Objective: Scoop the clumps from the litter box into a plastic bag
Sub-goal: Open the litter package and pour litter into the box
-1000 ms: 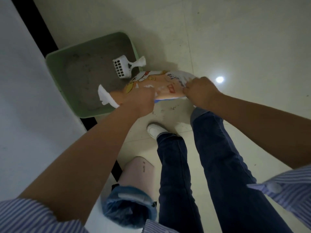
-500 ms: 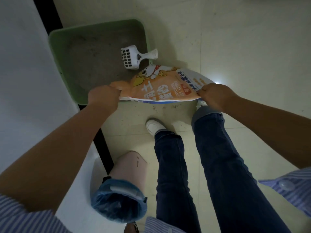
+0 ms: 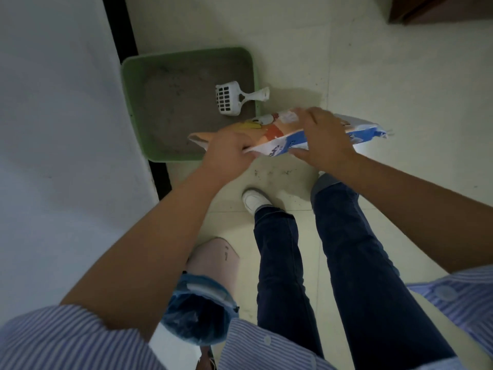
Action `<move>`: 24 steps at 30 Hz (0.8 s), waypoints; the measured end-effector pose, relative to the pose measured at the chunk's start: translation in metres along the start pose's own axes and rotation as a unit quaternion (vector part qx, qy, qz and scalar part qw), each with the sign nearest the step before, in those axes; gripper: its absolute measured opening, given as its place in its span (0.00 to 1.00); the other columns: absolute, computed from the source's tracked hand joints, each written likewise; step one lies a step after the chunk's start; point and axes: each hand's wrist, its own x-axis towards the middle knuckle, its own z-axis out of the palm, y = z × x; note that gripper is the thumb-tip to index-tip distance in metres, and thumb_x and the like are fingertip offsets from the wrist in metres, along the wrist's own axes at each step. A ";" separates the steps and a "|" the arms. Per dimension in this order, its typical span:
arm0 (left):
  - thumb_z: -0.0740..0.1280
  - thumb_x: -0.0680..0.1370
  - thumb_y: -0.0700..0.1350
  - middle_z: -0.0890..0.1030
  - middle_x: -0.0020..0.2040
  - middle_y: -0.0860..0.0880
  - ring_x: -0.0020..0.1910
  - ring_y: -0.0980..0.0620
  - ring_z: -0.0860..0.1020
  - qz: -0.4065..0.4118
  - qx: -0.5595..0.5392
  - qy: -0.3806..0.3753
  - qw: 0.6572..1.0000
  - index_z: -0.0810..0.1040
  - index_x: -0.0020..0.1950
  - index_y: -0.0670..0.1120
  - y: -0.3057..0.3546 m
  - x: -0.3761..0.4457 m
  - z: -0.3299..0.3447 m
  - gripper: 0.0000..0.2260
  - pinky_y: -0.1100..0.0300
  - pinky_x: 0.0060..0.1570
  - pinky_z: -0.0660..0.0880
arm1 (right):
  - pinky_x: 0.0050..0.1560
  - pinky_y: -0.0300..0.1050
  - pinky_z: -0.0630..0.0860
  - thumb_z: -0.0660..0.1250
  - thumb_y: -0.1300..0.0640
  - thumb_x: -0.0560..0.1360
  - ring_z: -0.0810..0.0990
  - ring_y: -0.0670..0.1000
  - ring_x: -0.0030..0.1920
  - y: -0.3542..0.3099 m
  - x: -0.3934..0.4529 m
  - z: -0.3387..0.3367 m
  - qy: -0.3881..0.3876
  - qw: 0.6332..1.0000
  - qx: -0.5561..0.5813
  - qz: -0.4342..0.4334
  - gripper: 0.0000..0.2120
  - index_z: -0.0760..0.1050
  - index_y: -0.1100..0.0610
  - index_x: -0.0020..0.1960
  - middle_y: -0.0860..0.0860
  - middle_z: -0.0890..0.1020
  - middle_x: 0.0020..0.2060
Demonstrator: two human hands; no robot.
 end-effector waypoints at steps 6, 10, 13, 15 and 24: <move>0.64 0.73 0.43 0.78 0.39 0.42 0.39 0.52 0.72 0.005 -0.089 0.027 0.996 0.82 0.44 0.33 0.017 -0.004 0.017 0.13 0.62 0.37 0.64 | 0.57 0.50 0.71 0.56 0.60 0.79 0.73 0.57 0.61 -0.005 0.002 -0.017 -0.080 0.976 -0.180 -0.098 0.14 0.73 0.59 0.63 0.55 0.76 0.60; 0.65 0.75 0.34 0.79 0.54 0.45 0.49 0.54 0.76 -0.016 -0.093 -0.031 0.995 0.79 0.59 0.38 0.008 -0.007 0.025 0.13 0.74 0.42 0.67 | 0.58 0.50 0.74 0.56 0.66 0.76 0.74 0.57 0.59 0.012 -0.007 -0.021 -0.121 0.955 -0.237 -0.130 0.15 0.74 0.61 0.60 0.56 0.77 0.58; 0.67 0.74 0.38 0.66 0.72 0.46 0.71 0.48 0.63 -0.028 0.047 -0.126 0.990 0.65 0.73 0.45 -0.010 -0.006 0.037 0.27 0.63 0.66 0.61 | 0.59 0.46 0.71 0.55 0.66 0.77 0.74 0.55 0.60 0.027 -0.022 -0.019 -0.149 0.950 -0.238 -0.134 0.16 0.73 0.60 0.61 0.54 0.77 0.59; 0.68 0.75 0.42 0.61 0.74 0.48 0.73 0.47 0.59 -0.057 0.117 -0.141 0.981 0.60 0.75 0.47 -0.025 -0.002 0.043 0.30 0.55 0.70 0.61 | 0.61 0.45 0.70 0.55 0.65 0.77 0.73 0.54 0.61 0.041 -0.030 -0.020 -0.156 0.955 -0.219 -0.124 0.16 0.72 0.59 0.63 0.53 0.77 0.60; 0.59 0.80 0.46 0.66 0.69 0.46 0.68 0.44 0.61 -0.027 0.266 -0.139 0.953 0.70 0.70 0.48 -0.016 0.039 0.086 0.17 0.53 0.65 0.64 | 0.56 0.48 0.73 0.58 0.67 0.76 0.79 0.59 0.55 0.088 -0.046 -0.012 -0.121 0.972 -0.151 -0.130 0.13 0.77 0.63 0.57 0.59 0.81 0.54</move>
